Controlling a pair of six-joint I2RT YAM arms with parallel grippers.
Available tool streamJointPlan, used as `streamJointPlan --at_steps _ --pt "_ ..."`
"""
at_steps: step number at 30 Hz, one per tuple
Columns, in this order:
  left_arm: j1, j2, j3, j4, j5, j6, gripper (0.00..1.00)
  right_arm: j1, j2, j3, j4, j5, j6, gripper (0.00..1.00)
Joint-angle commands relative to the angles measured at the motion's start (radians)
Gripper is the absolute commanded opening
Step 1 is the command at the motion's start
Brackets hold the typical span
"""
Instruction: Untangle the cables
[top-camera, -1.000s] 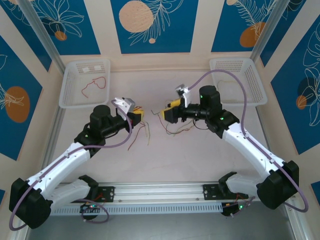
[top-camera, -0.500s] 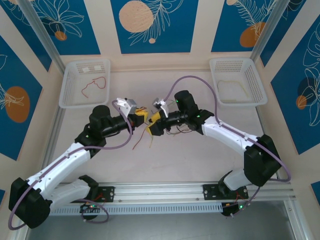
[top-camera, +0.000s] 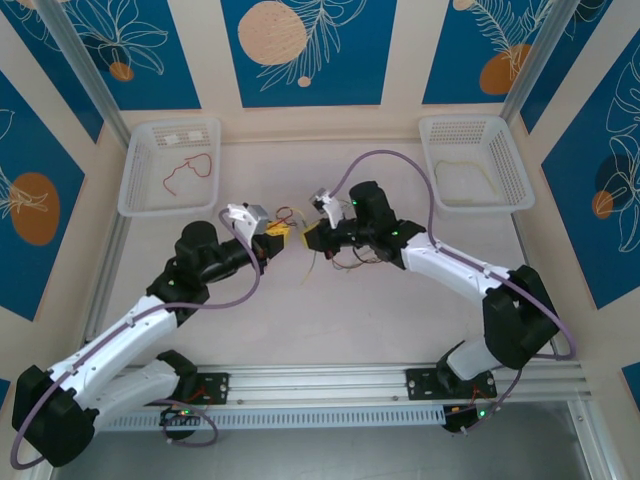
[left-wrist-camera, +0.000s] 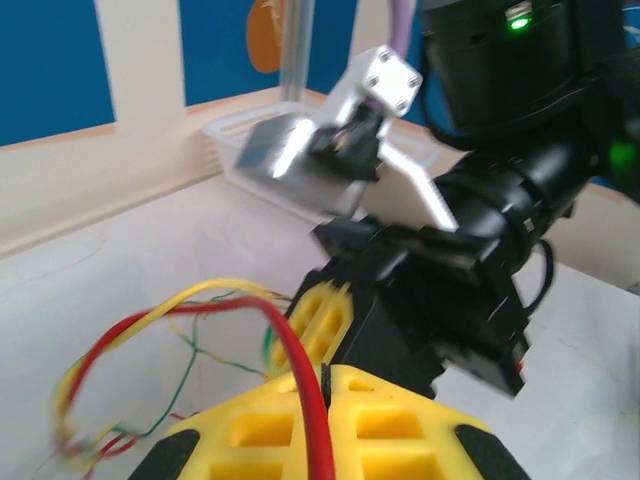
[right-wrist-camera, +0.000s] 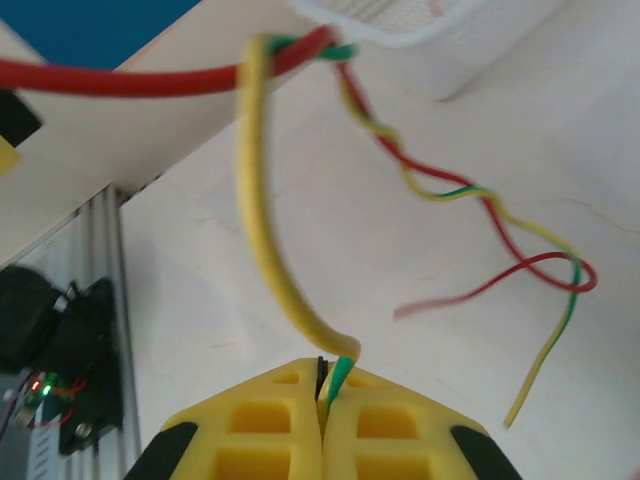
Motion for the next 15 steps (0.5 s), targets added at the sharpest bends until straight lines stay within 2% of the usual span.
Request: streamJointPlan --at_steps 1,8,15 --pt "-0.002 -0.021 -0.036 0.051 -0.151 -0.008 0.0 -0.062 -0.081 -0.062 0.033 0.088 0.086 0.0" --pt "0.039 -0.045 -0.09 0.091 -0.376 -0.042 0.0 -0.1 -0.205 -0.127 0.045 0.143 0.106 0.0" --pt "0.111 -0.111 -0.108 0.045 -0.422 -0.079 0.0 -0.146 -0.285 -0.131 0.028 0.183 0.129 0.0"
